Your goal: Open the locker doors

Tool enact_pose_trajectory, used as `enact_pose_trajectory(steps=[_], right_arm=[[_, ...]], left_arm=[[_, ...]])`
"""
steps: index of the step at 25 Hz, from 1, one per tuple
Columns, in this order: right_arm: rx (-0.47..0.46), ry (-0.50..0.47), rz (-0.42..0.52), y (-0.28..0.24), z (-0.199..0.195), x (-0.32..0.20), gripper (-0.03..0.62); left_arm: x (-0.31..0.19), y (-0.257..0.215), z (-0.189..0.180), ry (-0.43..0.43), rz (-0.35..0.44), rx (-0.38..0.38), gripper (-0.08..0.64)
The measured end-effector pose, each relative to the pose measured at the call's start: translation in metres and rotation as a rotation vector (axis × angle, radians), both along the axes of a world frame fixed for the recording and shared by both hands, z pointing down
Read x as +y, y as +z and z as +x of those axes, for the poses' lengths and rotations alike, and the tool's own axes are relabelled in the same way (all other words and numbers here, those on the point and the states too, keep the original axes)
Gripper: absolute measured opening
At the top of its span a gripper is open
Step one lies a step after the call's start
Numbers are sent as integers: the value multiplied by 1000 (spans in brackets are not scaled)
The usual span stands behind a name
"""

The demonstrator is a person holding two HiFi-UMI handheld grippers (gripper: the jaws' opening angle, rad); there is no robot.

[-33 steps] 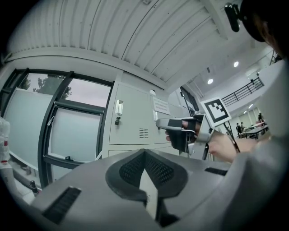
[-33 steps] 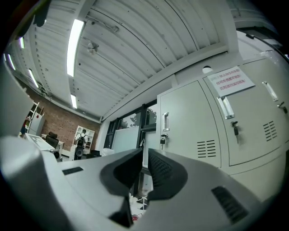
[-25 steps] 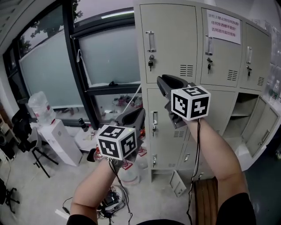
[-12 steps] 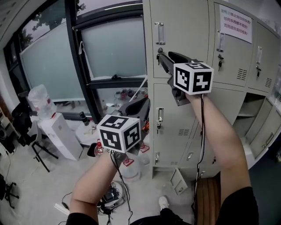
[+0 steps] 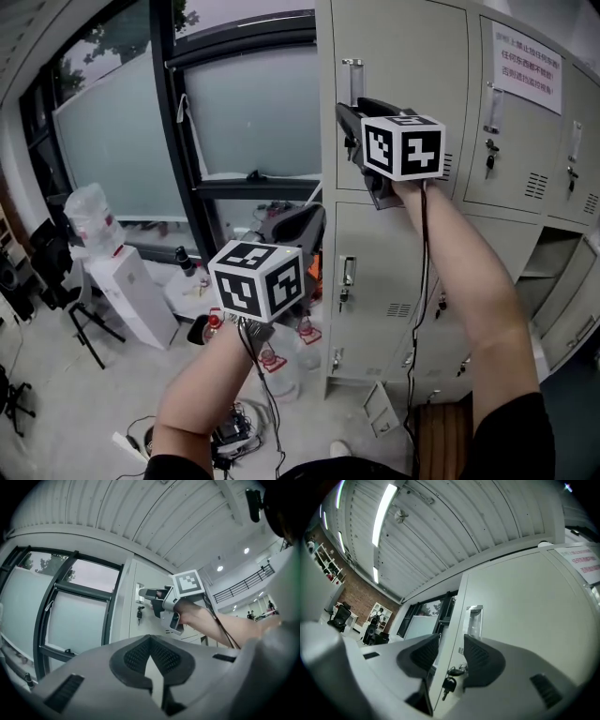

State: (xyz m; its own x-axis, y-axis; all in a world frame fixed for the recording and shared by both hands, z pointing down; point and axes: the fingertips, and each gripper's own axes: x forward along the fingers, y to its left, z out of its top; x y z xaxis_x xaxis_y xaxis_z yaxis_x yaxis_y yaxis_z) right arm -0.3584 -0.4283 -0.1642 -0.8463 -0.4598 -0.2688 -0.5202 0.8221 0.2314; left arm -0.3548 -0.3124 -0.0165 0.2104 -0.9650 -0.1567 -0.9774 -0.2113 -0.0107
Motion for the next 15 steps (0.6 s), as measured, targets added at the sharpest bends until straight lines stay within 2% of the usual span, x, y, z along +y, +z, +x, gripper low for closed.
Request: enact_pose_trajectory(steps=[5, 10, 15], right_arm=[[7, 21, 14, -12, -16, -22, 169], [-2, 102, 37, -21, -18, -29, 165], [-1, 183, -5, -21, -23, -31, 178]], left_arm=[[-18, -9, -14, -13, 22, -8, -2], [-31, -12, -22, -9, 31, -9, -2], [-38, -8, -22, 3, 30, -4, -2]])
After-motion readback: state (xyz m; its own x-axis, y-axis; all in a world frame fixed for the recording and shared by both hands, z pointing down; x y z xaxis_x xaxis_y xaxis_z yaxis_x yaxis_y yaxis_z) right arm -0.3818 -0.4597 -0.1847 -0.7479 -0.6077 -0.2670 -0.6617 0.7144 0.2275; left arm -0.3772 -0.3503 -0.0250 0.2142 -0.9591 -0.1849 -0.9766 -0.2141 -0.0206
